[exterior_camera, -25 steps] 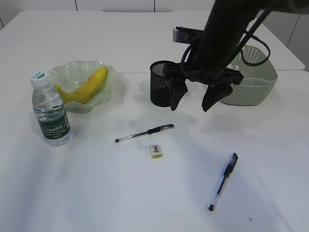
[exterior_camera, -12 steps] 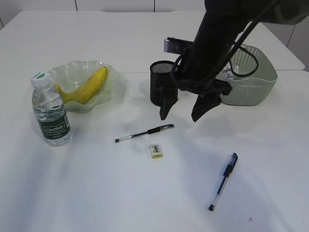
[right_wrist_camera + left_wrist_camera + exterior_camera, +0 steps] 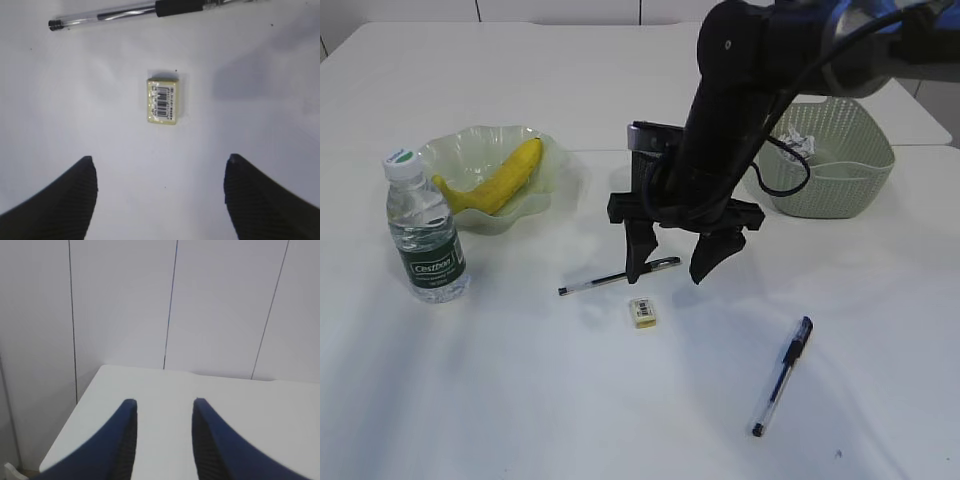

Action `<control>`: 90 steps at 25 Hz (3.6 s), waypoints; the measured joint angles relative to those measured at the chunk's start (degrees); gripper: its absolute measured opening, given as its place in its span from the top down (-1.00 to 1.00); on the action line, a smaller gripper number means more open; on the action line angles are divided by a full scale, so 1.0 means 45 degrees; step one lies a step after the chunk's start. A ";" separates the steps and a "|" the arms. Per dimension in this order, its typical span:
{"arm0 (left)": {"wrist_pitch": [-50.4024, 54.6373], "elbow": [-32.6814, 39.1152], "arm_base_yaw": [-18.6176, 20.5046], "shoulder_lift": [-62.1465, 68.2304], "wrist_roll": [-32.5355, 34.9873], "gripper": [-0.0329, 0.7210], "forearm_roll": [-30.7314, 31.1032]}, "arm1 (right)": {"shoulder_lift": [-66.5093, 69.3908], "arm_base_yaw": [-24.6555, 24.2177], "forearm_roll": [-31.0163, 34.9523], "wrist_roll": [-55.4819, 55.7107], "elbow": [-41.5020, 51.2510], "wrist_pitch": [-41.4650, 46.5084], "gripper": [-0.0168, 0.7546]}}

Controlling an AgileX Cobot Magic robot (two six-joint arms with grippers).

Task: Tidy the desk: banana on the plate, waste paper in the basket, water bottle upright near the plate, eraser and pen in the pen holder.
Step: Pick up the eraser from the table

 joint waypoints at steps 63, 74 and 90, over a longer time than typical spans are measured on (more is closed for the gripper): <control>0.0725 0.0000 0.0000 0.0000 0.0016 0.28 0.0135 | 0.1532 0.0000 -0.0683 -0.0592 -0.2693 0.0059 -0.57; 0.0725 0.0000 0.0000 0.0000 0.0016 0.28 0.0135 | 0.2049 0.0328 -0.1687 -0.0146 -0.2720 0.0516 -0.56; 0.1087 0.0000 0.0000 0.0000 0.0016 0.28 0.0135 | 0.2660 0.1303 -0.3055 0.0387 -0.3219 0.0537 -0.56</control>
